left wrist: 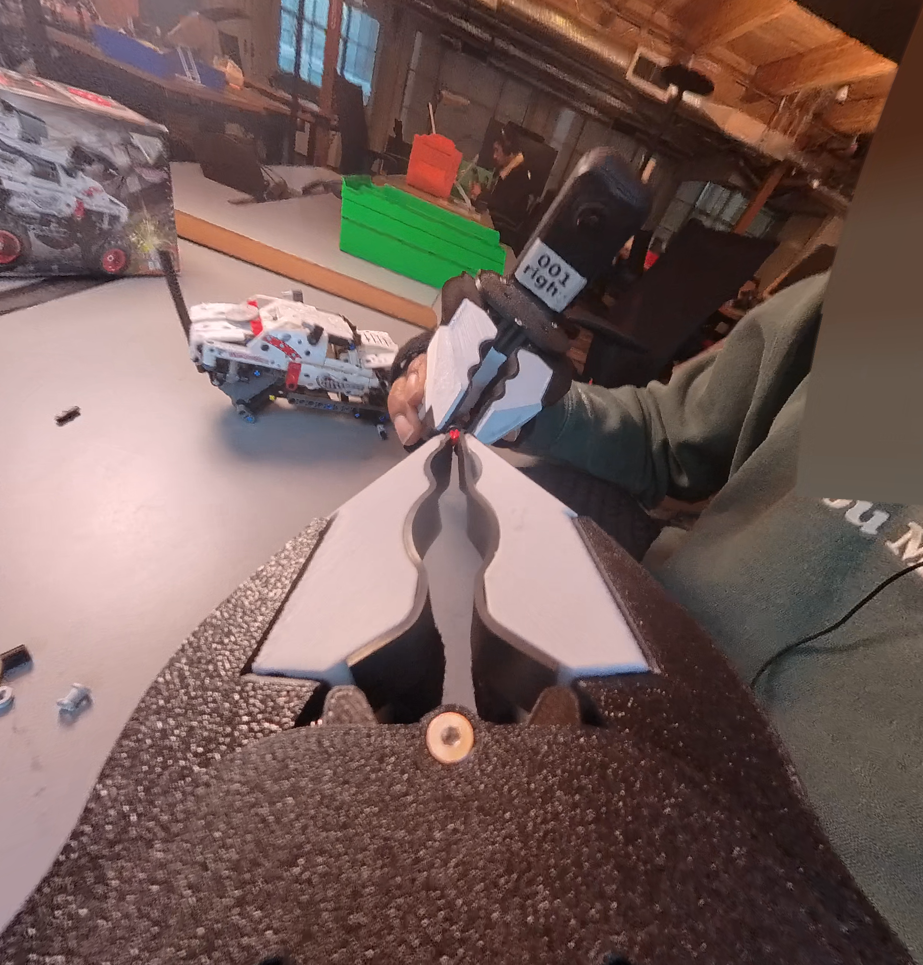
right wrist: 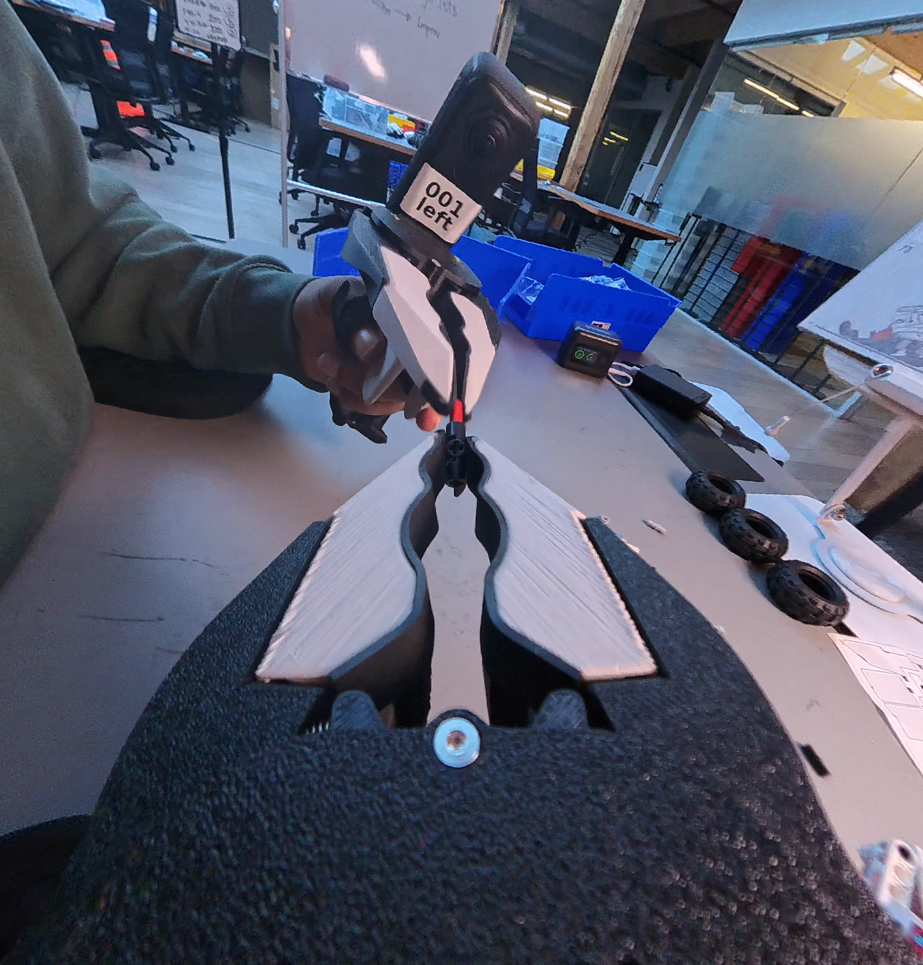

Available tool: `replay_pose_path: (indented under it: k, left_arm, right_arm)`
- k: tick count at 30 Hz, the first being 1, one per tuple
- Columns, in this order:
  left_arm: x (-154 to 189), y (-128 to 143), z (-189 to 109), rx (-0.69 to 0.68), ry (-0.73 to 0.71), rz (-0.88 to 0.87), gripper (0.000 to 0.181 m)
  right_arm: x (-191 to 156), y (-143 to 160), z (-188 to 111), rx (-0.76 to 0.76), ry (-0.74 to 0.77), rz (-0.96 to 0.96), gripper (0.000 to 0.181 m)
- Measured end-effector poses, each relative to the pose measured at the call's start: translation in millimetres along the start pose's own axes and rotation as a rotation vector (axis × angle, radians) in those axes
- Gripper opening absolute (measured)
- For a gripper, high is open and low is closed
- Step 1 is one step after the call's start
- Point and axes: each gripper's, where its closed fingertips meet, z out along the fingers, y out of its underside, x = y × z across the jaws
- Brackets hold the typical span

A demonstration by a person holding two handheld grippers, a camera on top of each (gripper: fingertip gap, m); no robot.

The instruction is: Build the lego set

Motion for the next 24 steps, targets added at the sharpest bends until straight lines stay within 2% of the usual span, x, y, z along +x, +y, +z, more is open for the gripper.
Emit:
replay_pose_path:
  k: [2,3,5,7,12,14,20,24]
  left_arm:
    - [-7,-54,-52,0.25,-0.018,-0.038,0.0]
    - [-14,-66,-71,0.274,-0.086,0.013,0.0]
    - [-26,-51,-67,0.152,-0.18,0.08,0.0]
    - [-46,-19,-50,-0.003,-0.269,0.106,0.0]
    - [-139,36,-54,-0.322,-0.634,0.217,0.001]
    - [-170,52,-55,-0.421,-0.708,0.23,0.002]
    - [-204,64,-46,-0.489,-0.751,0.228,0.003]
    - [-204,64,-45,-0.475,-0.731,0.211,0.017]
  right_arm:
    - [28,19,-23,-0.067,0.101,0.004,0.005]
    - [33,13,-31,-0.018,0.097,0.067,0.005]
    - [23,0,-20,0.01,0.077,0.021,0.006]
    - [15,9,-5,-0.032,0.052,0.004,0.006]
    - [19,31,-3,-0.1,0.089,0.015,0.006]
    - [16,42,3,-0.142,0.089,-0.001,0.006]
    - [15,60,8,-0.21,0.097,-0.009,0.006]
    - [18,64,7,-0.221,0.114,-0.007,0.006]
